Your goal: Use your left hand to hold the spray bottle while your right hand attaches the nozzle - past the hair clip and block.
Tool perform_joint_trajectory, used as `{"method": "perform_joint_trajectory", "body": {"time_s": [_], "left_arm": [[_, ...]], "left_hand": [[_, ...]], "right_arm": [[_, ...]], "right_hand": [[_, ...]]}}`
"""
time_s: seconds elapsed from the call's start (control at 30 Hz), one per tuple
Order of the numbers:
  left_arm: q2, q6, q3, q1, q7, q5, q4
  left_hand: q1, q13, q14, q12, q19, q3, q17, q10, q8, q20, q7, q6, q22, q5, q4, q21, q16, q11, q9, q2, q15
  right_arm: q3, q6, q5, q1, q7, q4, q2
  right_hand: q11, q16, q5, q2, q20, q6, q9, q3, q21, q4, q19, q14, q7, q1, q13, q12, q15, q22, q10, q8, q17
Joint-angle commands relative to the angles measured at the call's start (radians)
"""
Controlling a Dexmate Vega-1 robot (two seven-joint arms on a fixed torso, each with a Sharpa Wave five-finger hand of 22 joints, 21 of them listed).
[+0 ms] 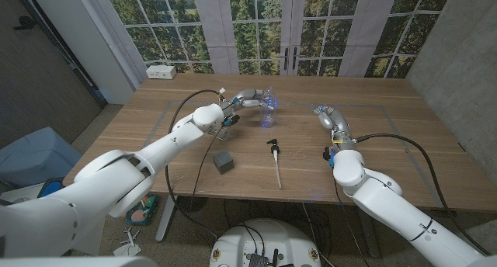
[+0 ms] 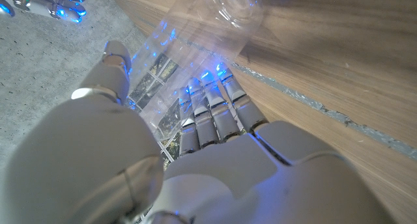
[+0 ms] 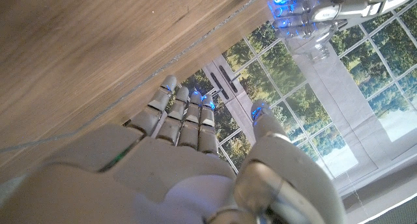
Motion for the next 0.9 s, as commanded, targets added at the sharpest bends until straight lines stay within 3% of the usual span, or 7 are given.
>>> {"method": "perform_joint_trajectory", "body": {"time_s": [0.03, 0.6, 0.8, 0.9], "left_arm": [[0.003, -0.01, -0.004, 0.0, 0.003, -0.002, 0.003], [0.018, -0.019, -0.015, 0.015, 0.002, -0.01, -0.024], [0.03, -0.013, -0.019, 0.026, 0.008, -0.008, -0.049], [0.035, -0.011, -0.021, 0.031, 0.011, -0.006, -0.059]], "left_hand": [[0.157, 0.003, 0.004, 0.0, 0.001, 0.04, 0.004, 0.13, 0.017, -0.007, -0.046, 0.353, 0.004, -0.001, 0.046, 0.005, -0.006, -0.13, 0.006, 0.179, -0.135], [0.161, 0.003, 0.002, -0.005, 0.001, 0.032, 0.004, 0.136, 0.018, -0.01, -0.044, 0.358, 0.005, -0.002, 0.048, 0.008, -0.009, -0.13, 0.006, 0.174, -0.133], [0.162, 0.003, 0.001, -0.008, 0.0, 0.029, 0.005, 0.136, 0.018, -0.01, -0.043, 0.359, 0.005, -0.002, 0.049, 0.008, -0.01, -0.129, 0.006, 0.173, -0.135], [0.163, 0.003, 0.001, -0.009, 0.0, 0.028, 0.005, 0.137, 0.018, -0.01, -0.042, 0.361, 0.005, -0.002, 0.05, 0.009, -0.01, -0.129, 0.006, 0.173, -0.135]], "right_arm": [[-0.083, -0.14, -0.106, 0.035, 0.014, -0.06, -0.021], [-0.173, -0.219, -0.232, 0.05, 0.045, -0.104, -0.039], [-0.225, -0.246, -0.319, 0.058, 0.025, -0.097, -0.032], [-0.253, -0.264, -0.369, 0.063, 0.02, -0.093, -0.029]], "right_hand": [[-0.004, 0.007, 0.006, -0.006, 0.006, 0.013, 0.003, -0.008, 0.004, 0.0, 0.003, -0.007, -0.001, 0.013, 0.007, 0.003, 0.001, 0.003, 0.0, 0.006, 0.009], [-0.008, 0.021, 0.005, -0.008, 0.012, 0.034, 0.005, -0.019, 0.003, 0.002, 0.01, -0.007, -0.007, 0.033, 0.022, 0.009, -0.007, 0.004, 0.008, 0.01, 0.031], [-0.019, 0.033, 0.0, -0.036, 0.018, 0.065, 0.006, -0.022, 0.004, -0.014, 0.023, 0.005, -0.019, 0.076, 0.027, 0.017, -0.013, 0.003, 0.031, 0.022, 0.04], [-0.027, 0.047, -0.009, -0.065, 0.02, 0.094, 0.007, -0.029, 0.004, -0.015, 0.032, 0.025, -0.021, 0.111, 0.033, 0.027, -0.025, 0.003, 0.058, 0.035, 0.049]]}}
